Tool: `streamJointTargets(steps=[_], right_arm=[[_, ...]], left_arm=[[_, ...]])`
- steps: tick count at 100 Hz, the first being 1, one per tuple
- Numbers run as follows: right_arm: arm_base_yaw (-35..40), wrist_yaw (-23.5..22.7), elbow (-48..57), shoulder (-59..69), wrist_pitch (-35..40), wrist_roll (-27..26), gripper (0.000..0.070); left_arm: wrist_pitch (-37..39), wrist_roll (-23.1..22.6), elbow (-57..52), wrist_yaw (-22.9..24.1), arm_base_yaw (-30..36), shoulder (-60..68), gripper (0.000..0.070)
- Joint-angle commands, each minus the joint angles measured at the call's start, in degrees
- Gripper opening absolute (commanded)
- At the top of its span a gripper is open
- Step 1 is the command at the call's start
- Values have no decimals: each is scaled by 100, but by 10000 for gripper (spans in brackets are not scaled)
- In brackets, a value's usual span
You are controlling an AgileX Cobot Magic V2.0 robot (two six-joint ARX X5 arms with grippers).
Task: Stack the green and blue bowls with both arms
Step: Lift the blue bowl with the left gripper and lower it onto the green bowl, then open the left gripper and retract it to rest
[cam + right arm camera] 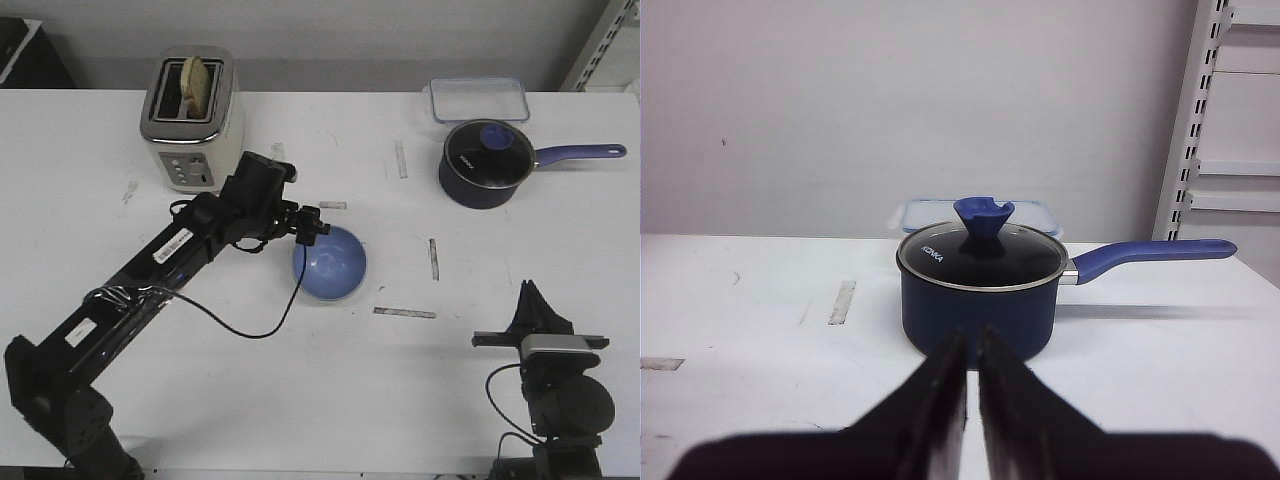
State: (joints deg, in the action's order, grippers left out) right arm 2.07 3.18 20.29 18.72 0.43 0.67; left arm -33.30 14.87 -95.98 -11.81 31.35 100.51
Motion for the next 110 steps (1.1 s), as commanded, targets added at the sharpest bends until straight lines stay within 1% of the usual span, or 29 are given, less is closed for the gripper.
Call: streamJointTargets(steps=[1, 11, 22, 34, 44, 51, 57, 62, 63, 73, 85, 110], right_arm=[[-11, -11, 17, -2, -85, 24, 11], [-11, -11, 17, -2, -85, 24, 11], [-11, -11, 17, -2, -85, 24, 11], [-11, -11, 17, -2, -85, 24, 11], [-11, -11, 17, -2, -85, 24, 11], [-11, -11, 17, -2, -85, 24, 11], [-11, -11, 17, -2, -85, 24, 11], [-11, -11, 17, -2, -85, 24, 11], [-11, -13, 17, -2, -85, 24, 11], [-11, -11, 17, -2, -85, 24, 11], [-11, -11, 17, -2, -85, 24, 11], [-11, -11, 17, -2, -85, 24, 11]], left_arm=[[330, -382, 116, -4, 33, -122, 287], [1021, -595, 610, -2, 31, -507, 287], [1814, -962, 1340, -2, 9, -1014, 283], [2684, -1266, 2267, 0, -68, -1631, 263], [3368, -1316, 3073, 4, -223, -2190, 154], [3801, -1316, 3611, 17, -343, -2590, 103], [4124, -1316, 4050, 146, -446, -2924, 58], [4354, -1316, 4404, 323, -520, -3200, 1], [4395, -1314, 4474, 354, -535, -3254, 0], [4664, -1311, 5132, 713, -776, -3810, 0], [4669, -1311, 5829, 1025, -1169, -4496, 0], [4669, -1311, 7145, 1058, -2057, -6135, 1]])
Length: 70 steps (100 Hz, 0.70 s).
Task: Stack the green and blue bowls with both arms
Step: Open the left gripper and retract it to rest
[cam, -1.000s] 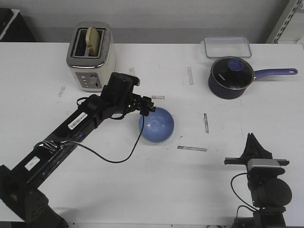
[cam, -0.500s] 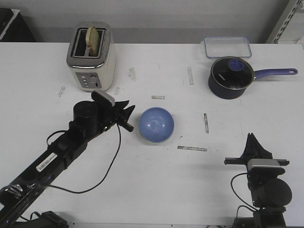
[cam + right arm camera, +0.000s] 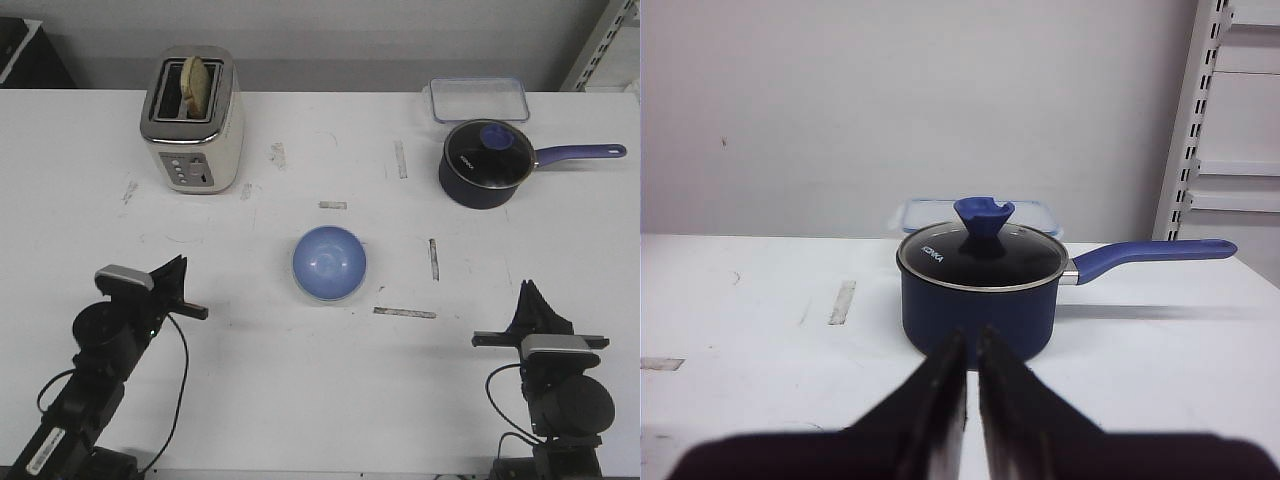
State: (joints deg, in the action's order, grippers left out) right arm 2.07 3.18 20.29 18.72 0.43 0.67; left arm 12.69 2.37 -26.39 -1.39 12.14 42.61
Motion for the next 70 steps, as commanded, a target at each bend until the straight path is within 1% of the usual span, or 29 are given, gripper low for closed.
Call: streamJointTargets(steps=[1, 15, 28, 33, 53, 70], right_arm=[[-11, -11, 17, -2, -85, 24, 11], [-11, -11, 17, -2, -85, 24, 11], [-11, -11, 17, -2, -85, 24, 11], [-11, -11, 17, -2, -85, 24, 11], [-11, -11, 17, -2, -85, 24, 11], [-11, -11, 17, -2, -85, 24, 11]], left_arm=[[68, -61, 232, 15, -162, -417, 1], [11, -61, 767, 15, -452, -1480, 1], [-494, -61, 813, 15, -549, -2367, 1], [-581, -61, 813, 15, -549, -2599, 1], [-619, -61, 813, 13, -549, -3261, 1], [-621, -61, 813, 13, -549, -3558, 1]])
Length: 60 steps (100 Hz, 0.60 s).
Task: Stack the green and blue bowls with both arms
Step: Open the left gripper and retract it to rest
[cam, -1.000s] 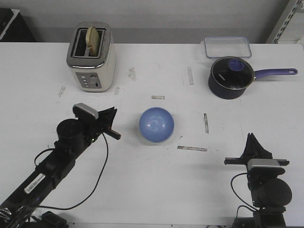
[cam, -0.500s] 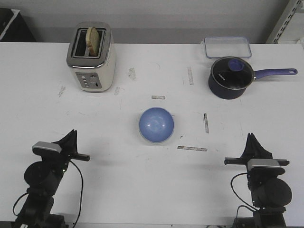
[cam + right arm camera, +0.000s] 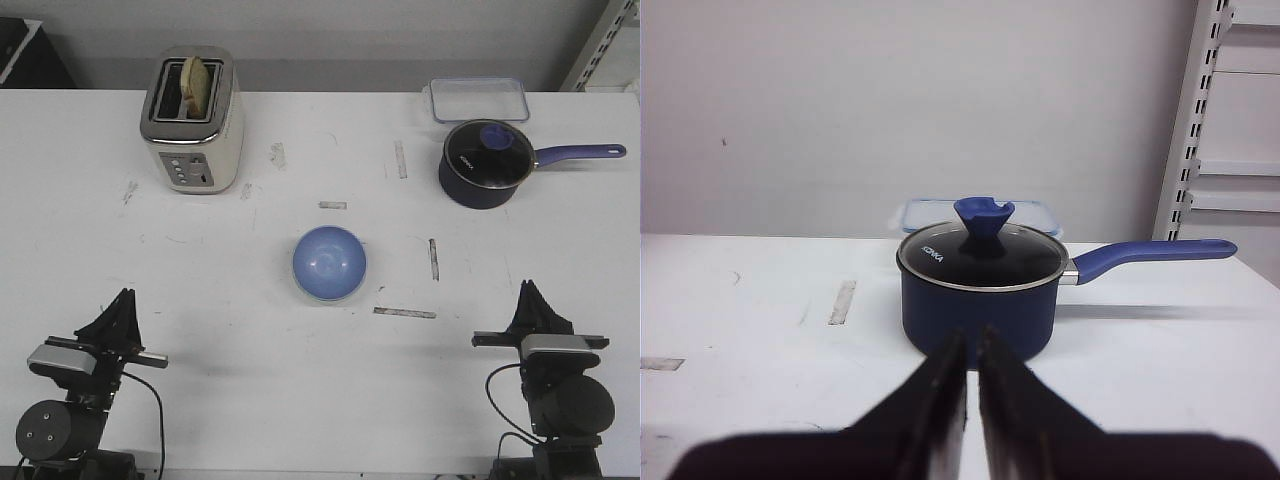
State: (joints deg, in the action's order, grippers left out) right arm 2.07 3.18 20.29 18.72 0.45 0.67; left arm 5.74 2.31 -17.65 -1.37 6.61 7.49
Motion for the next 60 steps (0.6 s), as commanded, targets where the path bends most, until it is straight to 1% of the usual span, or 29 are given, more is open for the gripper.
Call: streamJointTargets(steps=[1, 16, 34, 60], right_arm=[[-11, -11, 17, -2, -87, 24, 11], [-11, -11, 17, -2, -87, 24, 11], [-11, -11, 17, -2, -87, 24, 11], [-11, -11, 17, -2, -87, 24, 11]], left_arm=[[74, -55, -61, 11, 4, -57, 1], [70, -55, -61, 11, 4, -98, 1], [-184, -55, -13, 57, 9, -107, 1], [-170, -57, 625, 52, -192, -409, 2]])
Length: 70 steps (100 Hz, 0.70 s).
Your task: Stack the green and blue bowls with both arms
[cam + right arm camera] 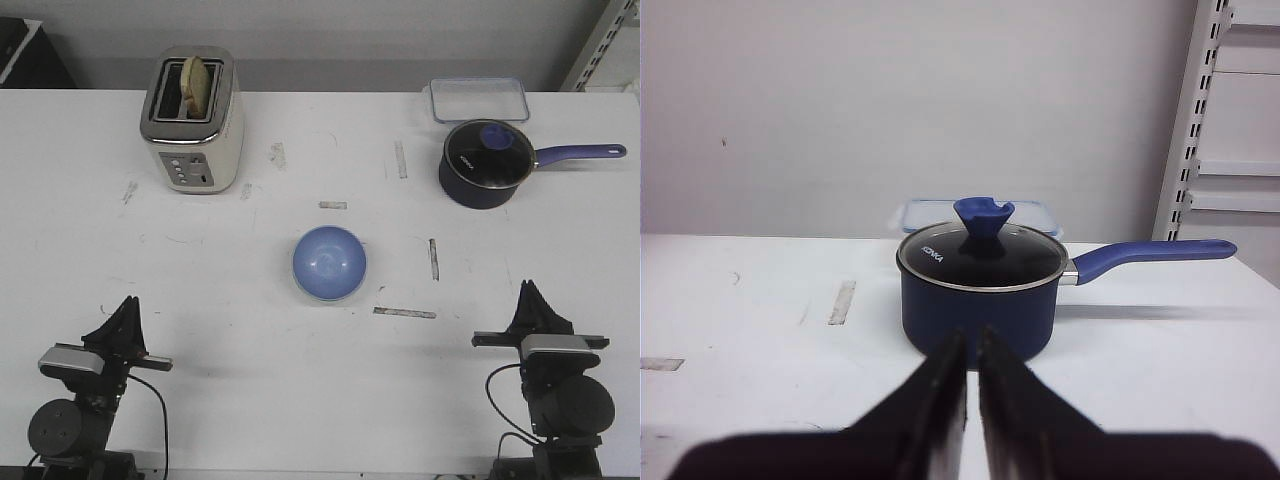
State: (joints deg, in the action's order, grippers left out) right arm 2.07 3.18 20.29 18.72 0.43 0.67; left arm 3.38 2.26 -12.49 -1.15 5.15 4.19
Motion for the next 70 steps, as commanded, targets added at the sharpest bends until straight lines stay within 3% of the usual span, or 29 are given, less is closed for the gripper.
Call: streamJointTargets(steps=[1, 32, 46, 70], right_arm=[[-11, -11, 17, -2, -85, 24, 11], [-11, -11, 17, -2, -87, 24, 11], [-11, -11, 17, -2, -85, 24, 11], [-11, -11, 17, -2, -85, 24, 11]], left_arm=[[66, -50, 136, 26, -59, -94, 2], [168, -50, 750, 13, -214, -400, 2], [750, -50, 1174, 72, -214, -400, 2], [457, -52, 1176, 256, -214, -400, 2]])
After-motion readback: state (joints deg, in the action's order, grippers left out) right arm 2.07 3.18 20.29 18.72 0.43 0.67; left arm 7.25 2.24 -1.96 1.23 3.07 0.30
